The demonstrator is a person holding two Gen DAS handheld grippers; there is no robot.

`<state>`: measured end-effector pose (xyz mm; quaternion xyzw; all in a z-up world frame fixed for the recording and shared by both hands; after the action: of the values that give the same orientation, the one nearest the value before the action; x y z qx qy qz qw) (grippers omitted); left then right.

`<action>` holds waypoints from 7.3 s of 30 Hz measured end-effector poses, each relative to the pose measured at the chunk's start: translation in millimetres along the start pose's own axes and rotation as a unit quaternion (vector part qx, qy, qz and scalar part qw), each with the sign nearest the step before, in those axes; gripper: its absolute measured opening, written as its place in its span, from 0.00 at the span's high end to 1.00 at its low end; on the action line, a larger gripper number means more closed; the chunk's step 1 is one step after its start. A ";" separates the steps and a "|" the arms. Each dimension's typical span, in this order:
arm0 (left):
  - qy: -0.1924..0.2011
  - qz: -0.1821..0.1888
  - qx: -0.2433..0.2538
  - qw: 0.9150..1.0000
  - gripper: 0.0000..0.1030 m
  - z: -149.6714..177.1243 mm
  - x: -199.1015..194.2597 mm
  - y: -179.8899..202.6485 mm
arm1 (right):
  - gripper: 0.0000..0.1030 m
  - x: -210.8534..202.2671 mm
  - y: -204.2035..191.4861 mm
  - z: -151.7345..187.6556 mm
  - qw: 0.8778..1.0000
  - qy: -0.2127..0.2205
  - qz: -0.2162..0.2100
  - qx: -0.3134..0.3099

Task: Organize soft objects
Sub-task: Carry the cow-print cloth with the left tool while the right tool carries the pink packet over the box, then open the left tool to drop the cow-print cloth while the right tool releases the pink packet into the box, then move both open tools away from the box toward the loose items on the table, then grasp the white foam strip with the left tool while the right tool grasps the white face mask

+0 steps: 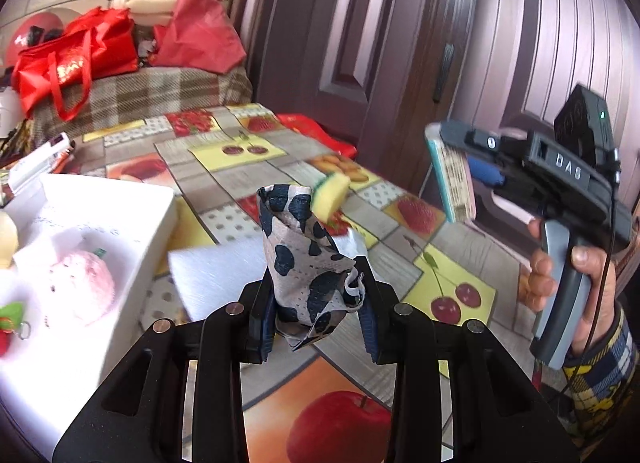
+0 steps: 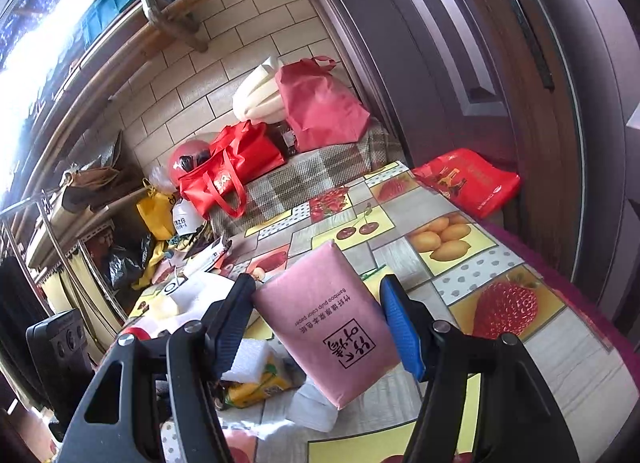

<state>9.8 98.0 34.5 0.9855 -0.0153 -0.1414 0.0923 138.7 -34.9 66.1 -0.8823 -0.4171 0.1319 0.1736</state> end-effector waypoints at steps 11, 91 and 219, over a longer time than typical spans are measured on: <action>0.057 -0.056 -0.009 0.997 0.67 -24.1 -25.8 -37.2 | 0.37 -5.2 -8.1 -6.6 1.000 0.008 -0.011 0.015; 0.145 -0.260 -0.243 0.923 0.67 -23.4 -129.6 -258.8 | 0.33 174.1 -205.3 105.4 0.982 -0.154 -0.104 -0.043; -0.159 -0.045 0.108 0.980 0.64 19.7 54.7 -24.8 | 0.56 59.2 25.4 101.5 0.971 -0.233 0.021 -0.044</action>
<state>56.9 115.8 -3.8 0.9542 -0.0007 -0.2980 -0.0247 154.5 16.3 -41.5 -0.8429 -0.4324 0.3189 0.0303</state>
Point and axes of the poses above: each gripper's, at about its wrist camera, not at the fingertips, and x roughly the way its jaws point, y to its right, z to its underside, the point moved 6 cm from there along x, roughly the way its jaws point, and after that the axes turned 13 degrees about y, right-handed, at the moved point
